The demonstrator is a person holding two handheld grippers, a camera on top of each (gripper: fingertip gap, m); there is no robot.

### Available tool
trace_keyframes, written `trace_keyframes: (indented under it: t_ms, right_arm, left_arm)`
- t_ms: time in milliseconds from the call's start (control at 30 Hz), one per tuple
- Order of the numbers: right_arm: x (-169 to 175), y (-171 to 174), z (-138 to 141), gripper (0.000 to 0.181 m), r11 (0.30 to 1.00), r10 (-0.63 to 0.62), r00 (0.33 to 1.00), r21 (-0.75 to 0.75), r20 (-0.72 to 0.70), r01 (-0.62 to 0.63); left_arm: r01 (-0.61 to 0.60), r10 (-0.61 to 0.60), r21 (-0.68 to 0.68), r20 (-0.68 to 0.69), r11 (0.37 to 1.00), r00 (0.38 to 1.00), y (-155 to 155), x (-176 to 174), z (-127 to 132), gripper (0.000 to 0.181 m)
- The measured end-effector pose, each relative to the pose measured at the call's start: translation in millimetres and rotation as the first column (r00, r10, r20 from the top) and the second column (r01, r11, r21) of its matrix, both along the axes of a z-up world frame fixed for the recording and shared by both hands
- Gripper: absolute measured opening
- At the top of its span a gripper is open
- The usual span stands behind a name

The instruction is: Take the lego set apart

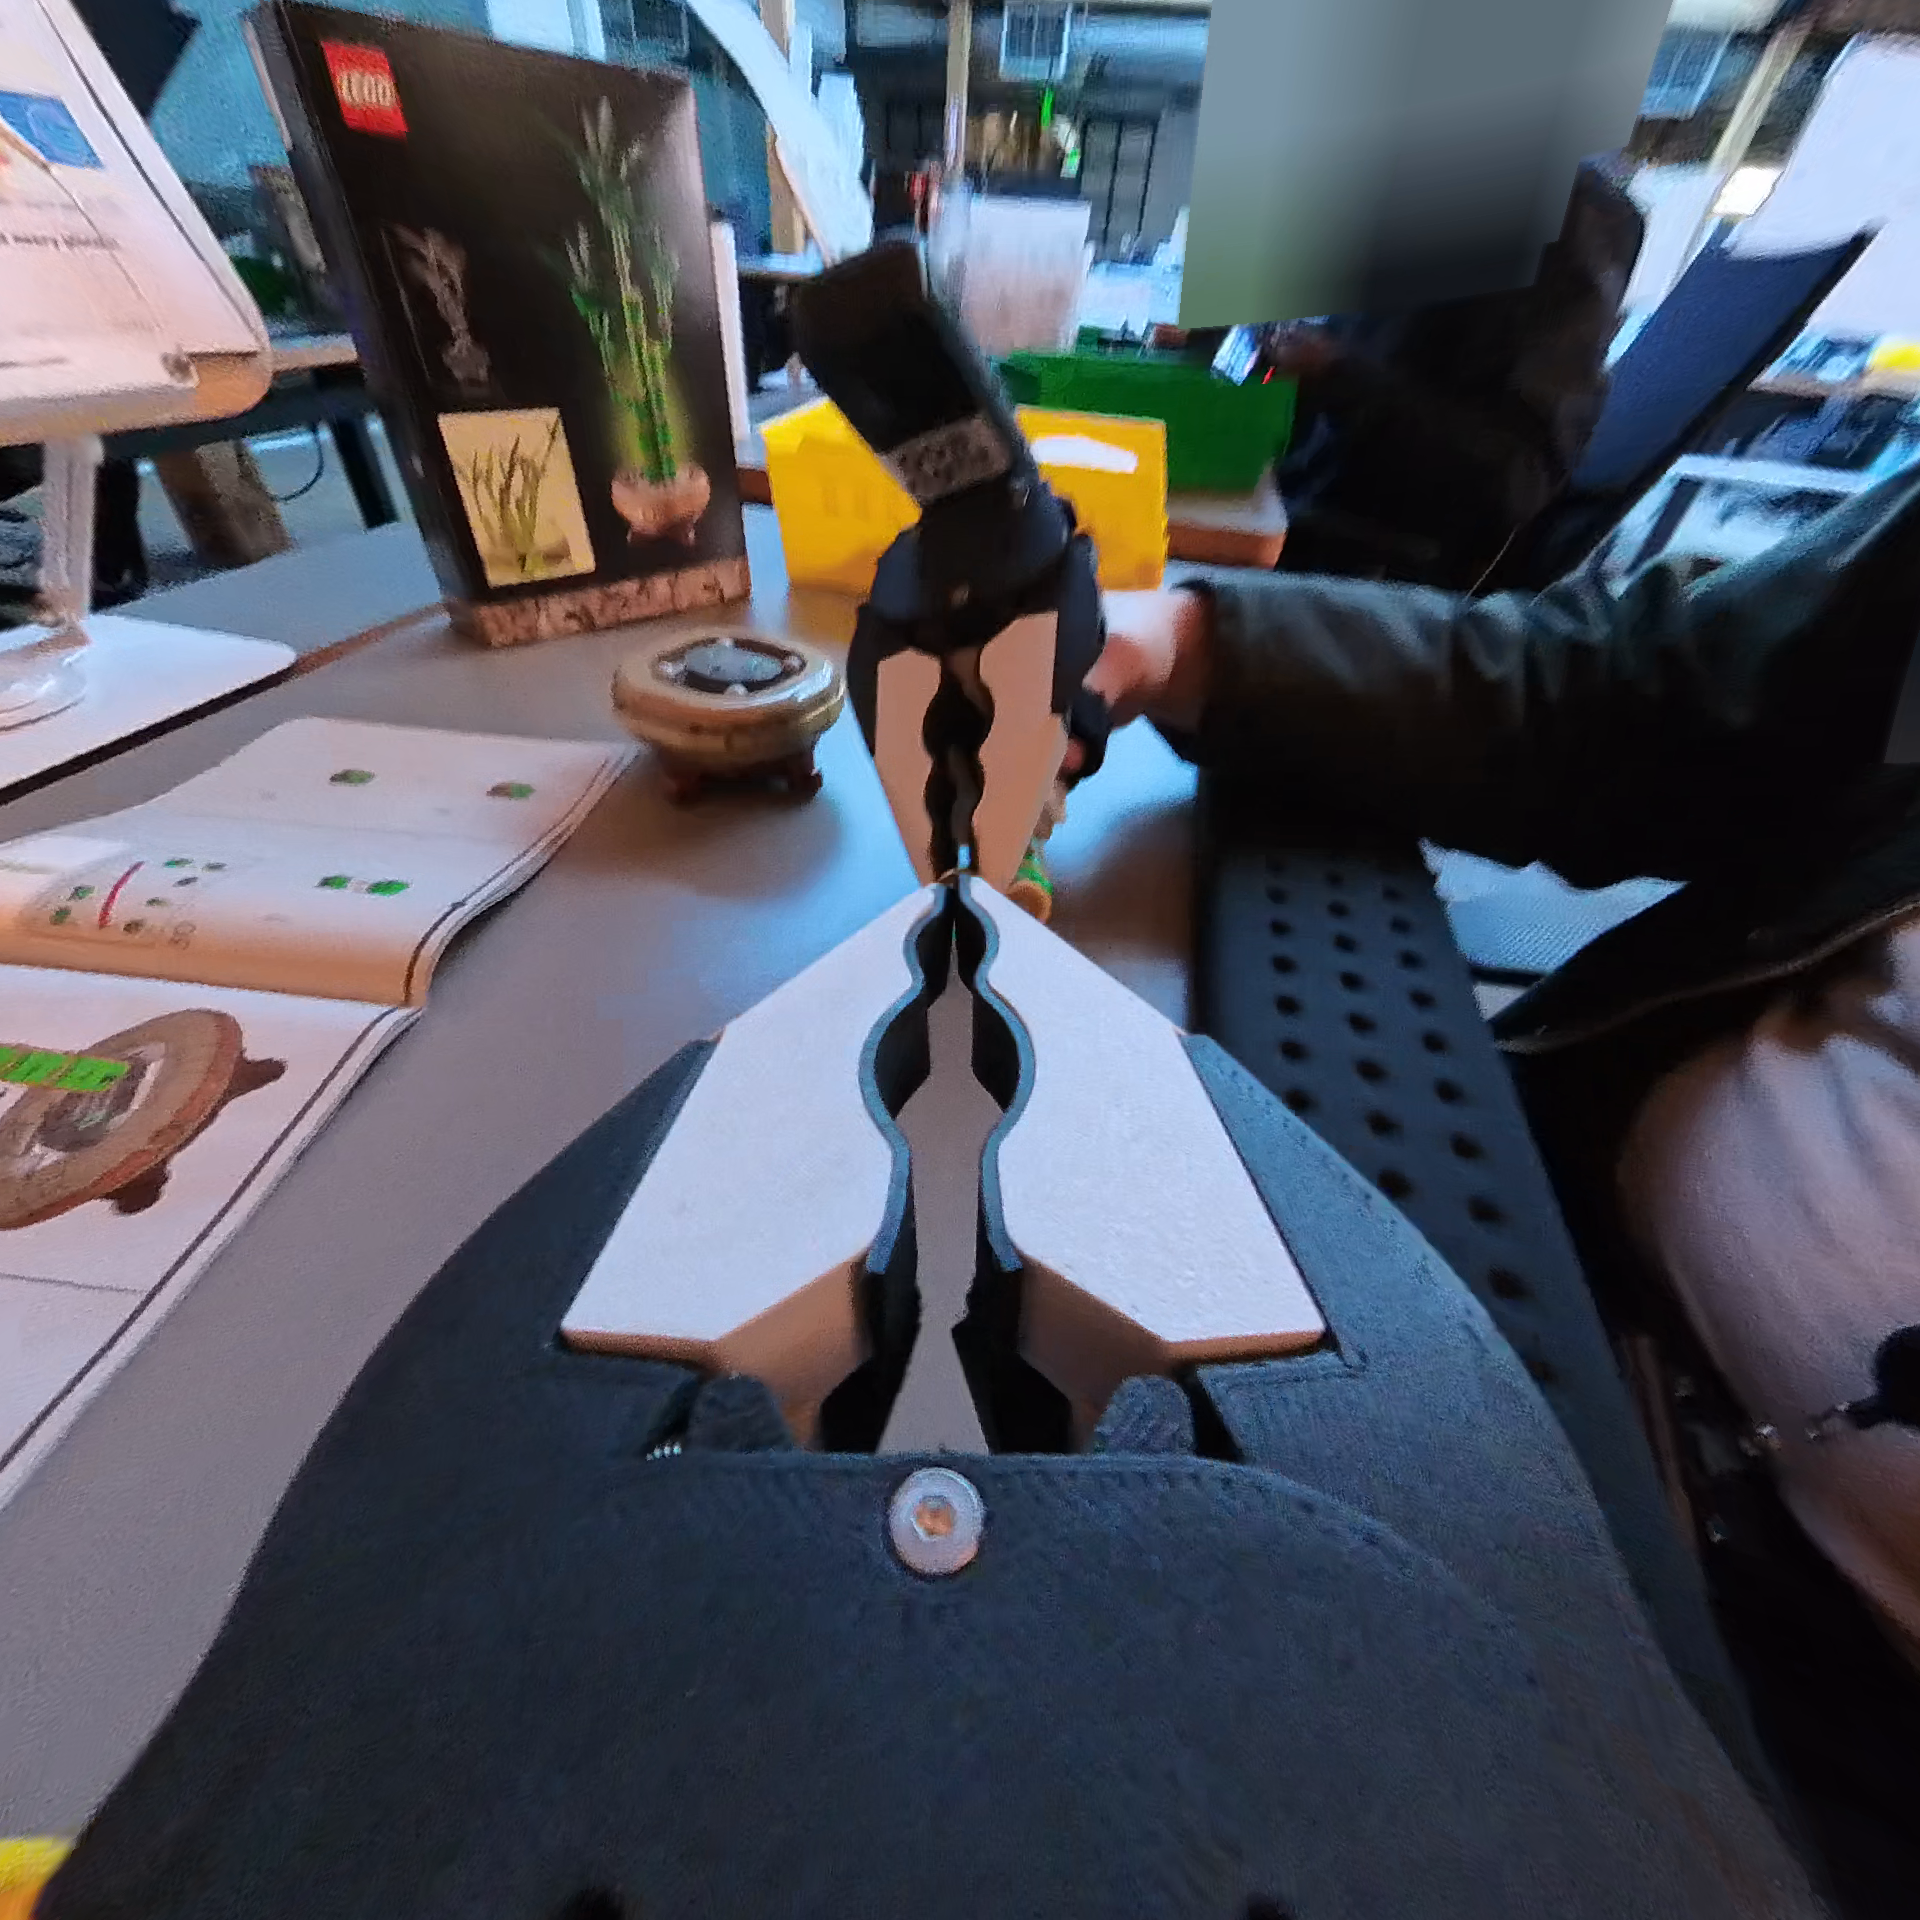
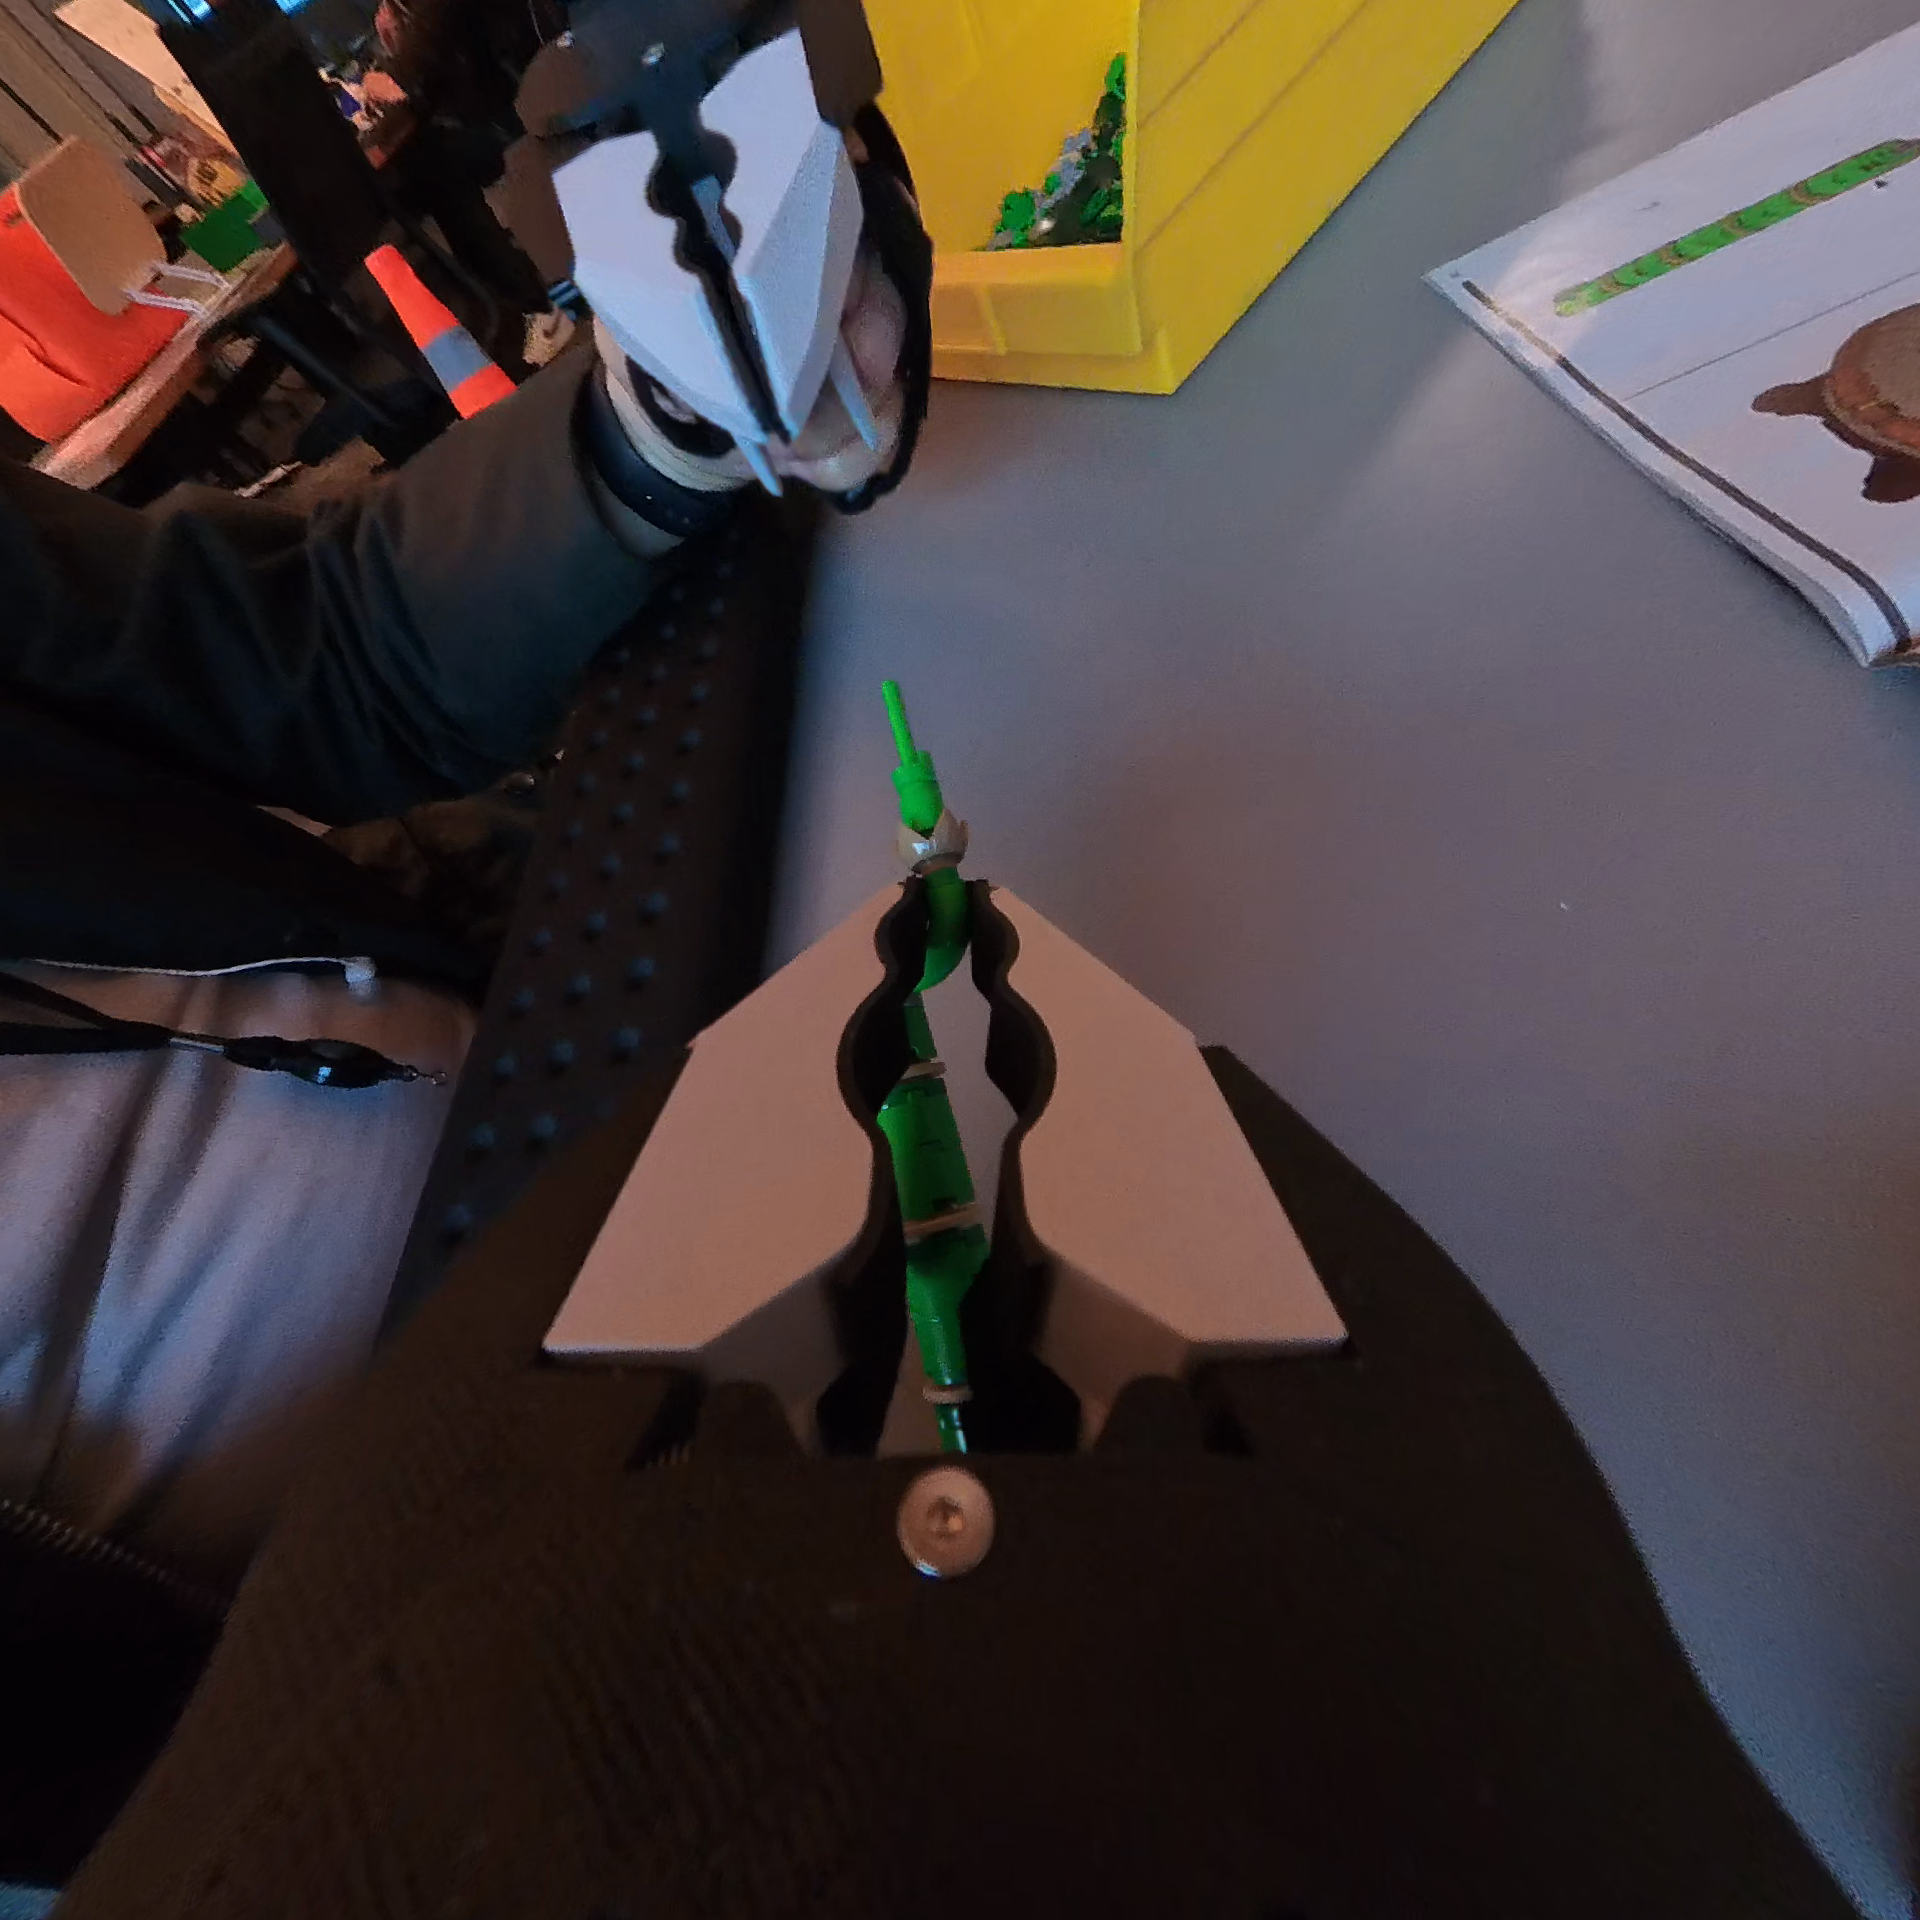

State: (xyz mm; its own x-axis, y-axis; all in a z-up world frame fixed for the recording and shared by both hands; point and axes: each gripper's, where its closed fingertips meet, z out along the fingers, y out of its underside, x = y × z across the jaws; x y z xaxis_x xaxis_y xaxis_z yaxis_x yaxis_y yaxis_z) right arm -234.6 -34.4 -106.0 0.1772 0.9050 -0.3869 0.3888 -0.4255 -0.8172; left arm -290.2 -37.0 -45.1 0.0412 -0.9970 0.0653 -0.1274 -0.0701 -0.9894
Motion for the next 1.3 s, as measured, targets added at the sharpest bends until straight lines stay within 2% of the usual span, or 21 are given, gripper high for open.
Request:
trace_keyframes:
  t_ms: [67, 133, 300, 633, 1300]
  right_arm:
    - [-5, 0, 0, 0.007, 1.0, 0.004, 1.0, 0.02, 0.003, -0.004]
    - [-13, -4, 2, 0.007, 0.999, 0.029, 1.0, 0.036, 0.004, -0.029]
    - [-23, -9, 3, 0.007, 0.998, 0.045, 0.999, 0.054, 0.004, -0.045]
    - [-29, -13, 9, 0.007, 0.997, 0.063, 0.998, 0.047, -0.029, -0.061]
    - [-27, -16, 21, 0.007, 0.995, 0.065, 0.995, 0.074, -0.069, -0.06]
  left_arm:
    - [0.018, -0.018, -0.036, 0.017, 0.999, 1.0, -2, 5, -1, 0.019]
    - [0.026, -0.028, -0.033, -0.042, 0.999, 0.999, -5, 12, -11, 0.026]
    - [0.064, -0.062, 0.015, -0.137, 0.998, 0.989, -15, 23, -28, 0.012]
    - [0.068, -0.067, 0.003, -0.178, 0.998, 0.982, -16, 26, -37, 0.006]
    - [0.076, -0.064, 0.058, -0.175, 0.995, 0.982, -17, 24, -27, 0.005]
